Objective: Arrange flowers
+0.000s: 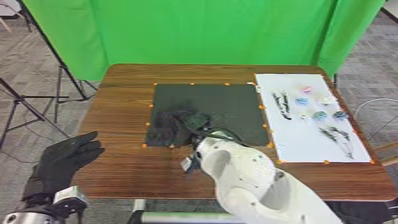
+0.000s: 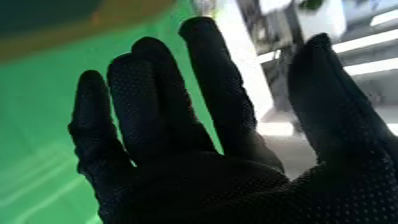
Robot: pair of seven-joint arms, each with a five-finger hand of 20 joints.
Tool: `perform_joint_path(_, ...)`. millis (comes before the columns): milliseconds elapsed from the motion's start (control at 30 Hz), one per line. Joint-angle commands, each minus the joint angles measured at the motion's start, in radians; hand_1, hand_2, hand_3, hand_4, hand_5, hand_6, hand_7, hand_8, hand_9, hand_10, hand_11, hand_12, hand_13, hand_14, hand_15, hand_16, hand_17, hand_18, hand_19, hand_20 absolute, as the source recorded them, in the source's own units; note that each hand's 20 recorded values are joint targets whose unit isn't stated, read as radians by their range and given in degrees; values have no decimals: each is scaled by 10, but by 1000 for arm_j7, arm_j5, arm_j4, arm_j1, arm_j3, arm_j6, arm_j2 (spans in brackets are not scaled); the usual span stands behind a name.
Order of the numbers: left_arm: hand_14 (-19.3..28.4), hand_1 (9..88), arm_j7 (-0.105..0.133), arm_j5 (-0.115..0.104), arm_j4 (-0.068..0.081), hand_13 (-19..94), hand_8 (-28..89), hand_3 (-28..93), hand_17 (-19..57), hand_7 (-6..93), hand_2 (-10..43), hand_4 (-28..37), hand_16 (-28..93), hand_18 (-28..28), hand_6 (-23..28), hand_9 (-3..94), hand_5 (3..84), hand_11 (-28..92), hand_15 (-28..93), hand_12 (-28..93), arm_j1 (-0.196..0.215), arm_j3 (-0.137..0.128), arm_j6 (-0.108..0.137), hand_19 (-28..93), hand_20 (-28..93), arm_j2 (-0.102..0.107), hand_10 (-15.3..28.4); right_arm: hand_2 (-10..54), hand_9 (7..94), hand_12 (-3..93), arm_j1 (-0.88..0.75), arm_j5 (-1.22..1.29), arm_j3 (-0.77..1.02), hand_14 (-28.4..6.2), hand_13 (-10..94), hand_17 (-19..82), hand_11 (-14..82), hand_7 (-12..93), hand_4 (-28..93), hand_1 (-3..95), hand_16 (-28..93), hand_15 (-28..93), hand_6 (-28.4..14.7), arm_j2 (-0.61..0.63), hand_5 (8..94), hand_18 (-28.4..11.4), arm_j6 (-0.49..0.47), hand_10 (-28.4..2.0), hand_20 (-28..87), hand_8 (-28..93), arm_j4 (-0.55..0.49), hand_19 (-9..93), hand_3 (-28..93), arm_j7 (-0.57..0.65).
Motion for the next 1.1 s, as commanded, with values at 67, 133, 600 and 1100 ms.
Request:
perform_joint_path(67,284,274,14,-17,-15,299,-78,791,-74,132,81,-124,-131,225,153,410,487,377,635,110,31,-4,28,574,290,18,230,45,523,302,-56,-18,290,-284,443,167,549,147,-226,232,209,845,-94,240,672,-284,51,-284,506,-114,79,651,813,141)
perform_joint_path(133,284,275,14,-15,-17,299,-80,791,-74,133,80,-124,-132,224,153,407,486,378,635,107,33,-2,30,574,289,14,230,36,526,295,-100,-5,365,-284,450,177,549,138,-226,242,208,841,-107,284,669,-284,43,-284,477,-110,100,671,812,173)
perform_joint_path(600,284,279,45,-46,-16,296,-81,792,-75,135,76,-125,-136,224,152,404,483,383,637,101,44,8,49,578,281,48,231,31,555,232,-467,-17,747,-272,460,190,430,122,-229,245,197,801,-133,334,663,-284,-7,-281,377,-106,103,715,796,323)
perform_joint_path(1100,284,280,85,-65,0,297,-80,791,-76,136,75,-127,-137,224,154,405,483,384,638,101,19,48,67,582,273,83,234,21,555,236,-545,-33,820,-275,458,180,426,101,-224,264,196,800,-162,357,673,-284,35,-284,372,-99,126,711,768,369)
